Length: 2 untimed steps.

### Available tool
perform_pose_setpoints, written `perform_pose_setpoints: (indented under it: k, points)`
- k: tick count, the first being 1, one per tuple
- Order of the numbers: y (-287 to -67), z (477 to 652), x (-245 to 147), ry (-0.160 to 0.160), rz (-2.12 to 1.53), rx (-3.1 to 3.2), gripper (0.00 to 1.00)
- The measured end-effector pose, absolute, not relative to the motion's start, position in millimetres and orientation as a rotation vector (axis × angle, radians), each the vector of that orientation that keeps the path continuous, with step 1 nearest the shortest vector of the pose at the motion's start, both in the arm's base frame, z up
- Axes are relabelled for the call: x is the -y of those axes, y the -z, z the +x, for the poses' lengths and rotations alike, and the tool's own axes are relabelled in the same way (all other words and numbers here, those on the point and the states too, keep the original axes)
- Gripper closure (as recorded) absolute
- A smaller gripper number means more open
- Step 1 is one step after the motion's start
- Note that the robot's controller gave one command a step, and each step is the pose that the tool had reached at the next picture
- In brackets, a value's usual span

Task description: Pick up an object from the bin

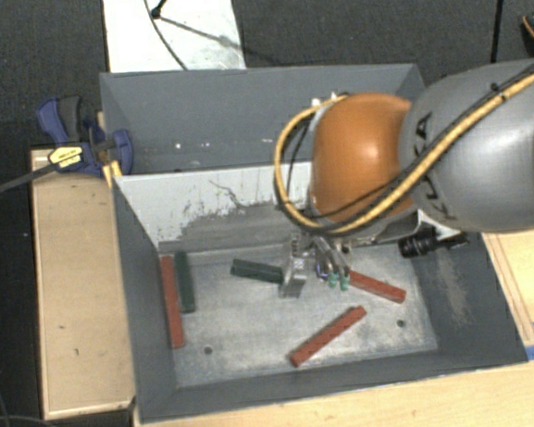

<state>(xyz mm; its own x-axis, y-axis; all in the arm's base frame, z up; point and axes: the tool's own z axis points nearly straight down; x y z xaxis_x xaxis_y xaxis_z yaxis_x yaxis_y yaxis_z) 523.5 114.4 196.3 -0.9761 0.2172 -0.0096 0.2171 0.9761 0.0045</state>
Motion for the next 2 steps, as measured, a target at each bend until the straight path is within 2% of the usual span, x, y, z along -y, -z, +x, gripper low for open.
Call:
perform_pose_setpoints:
  k: [1,2]
  points:
    - [-307.4,520.6,-114.1,-0.001,-0.313,-3.118,1.00]
    - [-360.9,549.7,-70.9,0.003,-0.443,-3.099,1.00]
